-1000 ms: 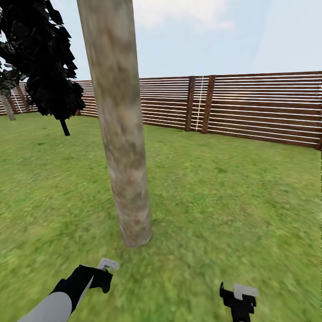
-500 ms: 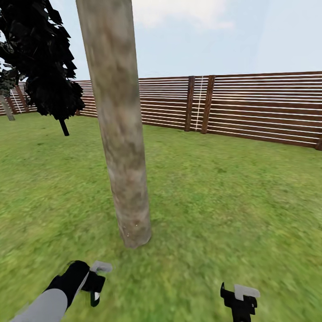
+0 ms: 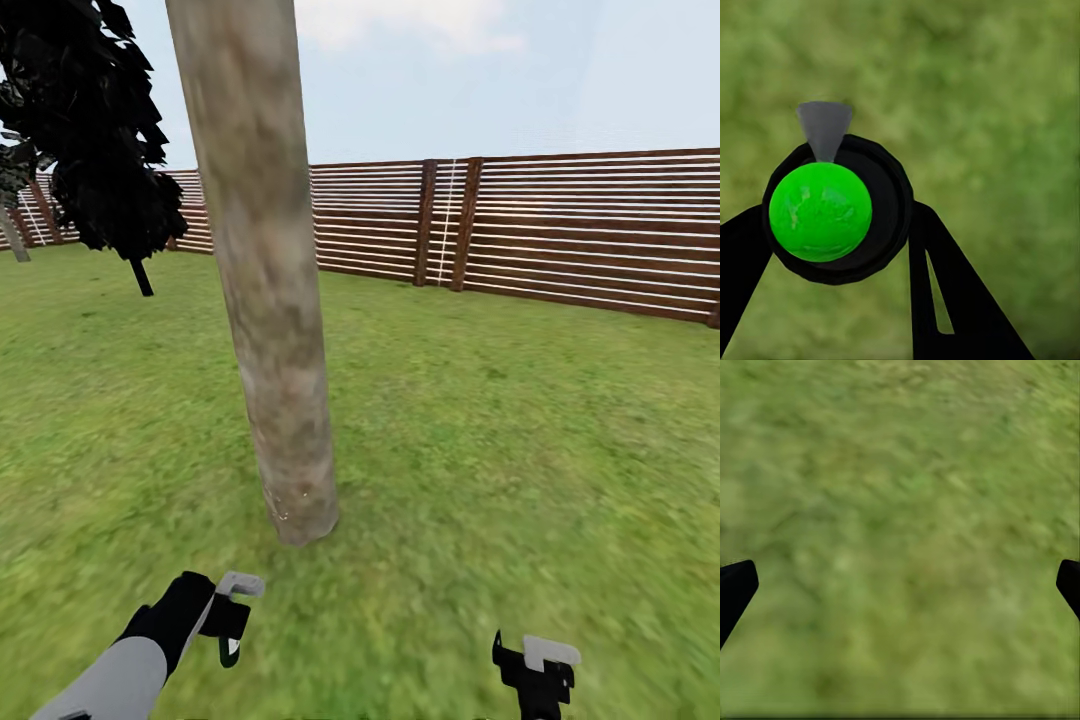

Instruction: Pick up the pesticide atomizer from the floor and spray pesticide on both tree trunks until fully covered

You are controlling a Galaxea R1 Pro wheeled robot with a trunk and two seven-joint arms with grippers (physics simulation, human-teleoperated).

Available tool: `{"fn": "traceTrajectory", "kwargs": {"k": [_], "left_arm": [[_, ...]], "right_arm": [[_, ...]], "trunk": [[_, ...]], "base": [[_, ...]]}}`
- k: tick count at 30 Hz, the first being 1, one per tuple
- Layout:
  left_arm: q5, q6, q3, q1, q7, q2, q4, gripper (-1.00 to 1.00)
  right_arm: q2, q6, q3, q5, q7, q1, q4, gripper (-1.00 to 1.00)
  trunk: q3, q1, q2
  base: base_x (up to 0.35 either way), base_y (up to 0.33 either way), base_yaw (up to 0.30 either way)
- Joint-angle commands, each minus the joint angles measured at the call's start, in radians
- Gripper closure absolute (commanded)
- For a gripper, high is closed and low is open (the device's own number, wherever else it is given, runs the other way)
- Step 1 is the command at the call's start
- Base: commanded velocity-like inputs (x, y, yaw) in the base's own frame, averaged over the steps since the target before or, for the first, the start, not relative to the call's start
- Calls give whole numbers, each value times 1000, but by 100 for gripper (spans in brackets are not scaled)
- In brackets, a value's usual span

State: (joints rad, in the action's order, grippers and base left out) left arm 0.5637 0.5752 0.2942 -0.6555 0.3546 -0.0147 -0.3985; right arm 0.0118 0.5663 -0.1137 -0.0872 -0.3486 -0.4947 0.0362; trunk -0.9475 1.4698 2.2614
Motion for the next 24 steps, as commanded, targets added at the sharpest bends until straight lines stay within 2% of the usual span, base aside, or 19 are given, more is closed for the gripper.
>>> {"fn": "traceTrajectory", "kwargs": {"k": [1,3,14,17,18,20,21,22,23,24], "left_arm": [[10,3,8,-1,9,1,-2,100],[10,4,8,-1,9,1,-3,100],[9,3,9,-4,4,4,-5,100],[9,4,11,-29,3,18,-5,100],[10,5,8,-43,3,43,-5,100],[11,29,7,-48,4,48,-6,100],[12,36,7,-49,5,41,-7,100],[12,44,7,-47,7,11,-13,100],[12,47,8,-40,9,-34,-15,100],[11,48,8,-37,10,-53,-15,100]], "right_arm": [[0,3,-7,-9,-3,-1,-1,-100],[0,3,-7,-9,-3,-1,-1,-100],[0,3,-7,-9,-3,-1,-1,-100],[0,3,-7,-9,-3,-1,-1,-100],[0,3,-7,-9,-3,-1,-1,-100],[0,3,-7,-9,-3,-1,-1,-100],[0,3,-7,-9,-3,-1,-2,-100],[0,3,-7,-9,-3,-1,-2,-100],[2,3,-7,-11,-3,-1,-2,-100],[3,3,-7,-12,-3,-1,-2,-100]], "trunk": [[-6,4,8],[-15,11,22],[-33,11,22],[-37,11,22],[-37,11,22],[-38,11,22],[-38,11,22],[-38,11,22],[-38,11,22],[-38,11,22]], "base": [[0,0,0],[0,0,0],[0,0,0],[0,0,0],[0,0,0],[0,0,0],[0,0,0],[0,0,0],[0,0,0],[0,0,0]]}}
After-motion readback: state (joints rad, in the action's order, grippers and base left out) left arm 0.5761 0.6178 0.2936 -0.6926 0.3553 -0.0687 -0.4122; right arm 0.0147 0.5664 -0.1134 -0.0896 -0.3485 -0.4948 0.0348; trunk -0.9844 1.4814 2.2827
